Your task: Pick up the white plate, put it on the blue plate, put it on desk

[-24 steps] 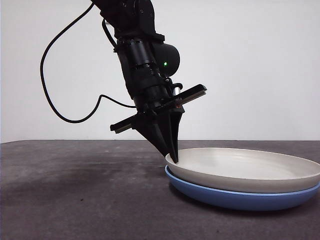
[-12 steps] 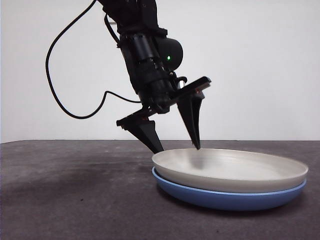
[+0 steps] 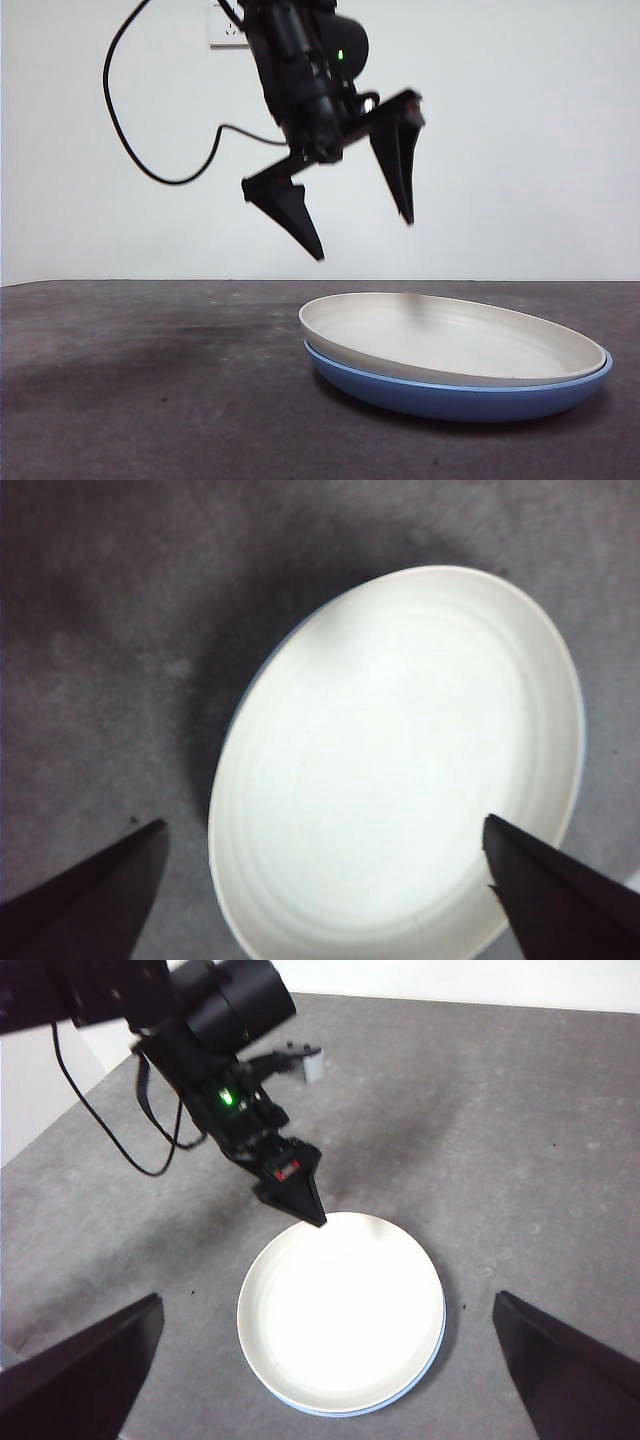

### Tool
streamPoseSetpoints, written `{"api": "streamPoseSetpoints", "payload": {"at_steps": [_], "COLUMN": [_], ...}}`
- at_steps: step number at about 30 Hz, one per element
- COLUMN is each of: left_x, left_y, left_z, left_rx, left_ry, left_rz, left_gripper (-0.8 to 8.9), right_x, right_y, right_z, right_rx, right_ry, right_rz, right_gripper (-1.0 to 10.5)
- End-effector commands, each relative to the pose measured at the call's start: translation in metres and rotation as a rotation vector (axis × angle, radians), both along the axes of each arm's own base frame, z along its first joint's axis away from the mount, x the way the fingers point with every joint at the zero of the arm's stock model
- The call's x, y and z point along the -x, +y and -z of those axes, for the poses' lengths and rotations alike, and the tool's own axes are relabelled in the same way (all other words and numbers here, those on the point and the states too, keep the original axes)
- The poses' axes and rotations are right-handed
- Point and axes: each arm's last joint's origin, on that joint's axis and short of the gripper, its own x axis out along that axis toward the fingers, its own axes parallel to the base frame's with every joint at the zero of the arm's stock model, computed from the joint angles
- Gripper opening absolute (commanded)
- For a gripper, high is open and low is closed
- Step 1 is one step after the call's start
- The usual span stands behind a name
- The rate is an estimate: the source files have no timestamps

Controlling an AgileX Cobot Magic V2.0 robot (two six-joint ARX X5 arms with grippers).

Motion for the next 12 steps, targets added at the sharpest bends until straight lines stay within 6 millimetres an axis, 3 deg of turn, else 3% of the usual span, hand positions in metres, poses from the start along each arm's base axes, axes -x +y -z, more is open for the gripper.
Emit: {"api": "streamPoseSetpoints", "payload": {"at_steps": [1, 8, 12], "left_x": [0.000, 0.014, 0.033], "left_y": [-0.004, 0.008, 0.023], "left_z": [-0.009, -0.049, -0.086], "left_rx": [-0.008, -0.009, 0.029], "left_ry": [-0.014, -0.030, -0.086], "left_rz": [0.035, 0.075, 0.083], "left_gripper": [5.41, 5.41, 5.40], "right_x": [0.001, 0.002, 0.002], "right_y": [0.000, 0.000, 0.000], "right_z": [-0.004, -0.004, -0.004], "right_rx": [0.001, 0.003, 0.003], "right_ry": [-0.018, -0.012, -0.012], "right_rz": [-0.010, -0.009, -0.009], "right_gripper": [5.6, 5.6, 5.6]}}
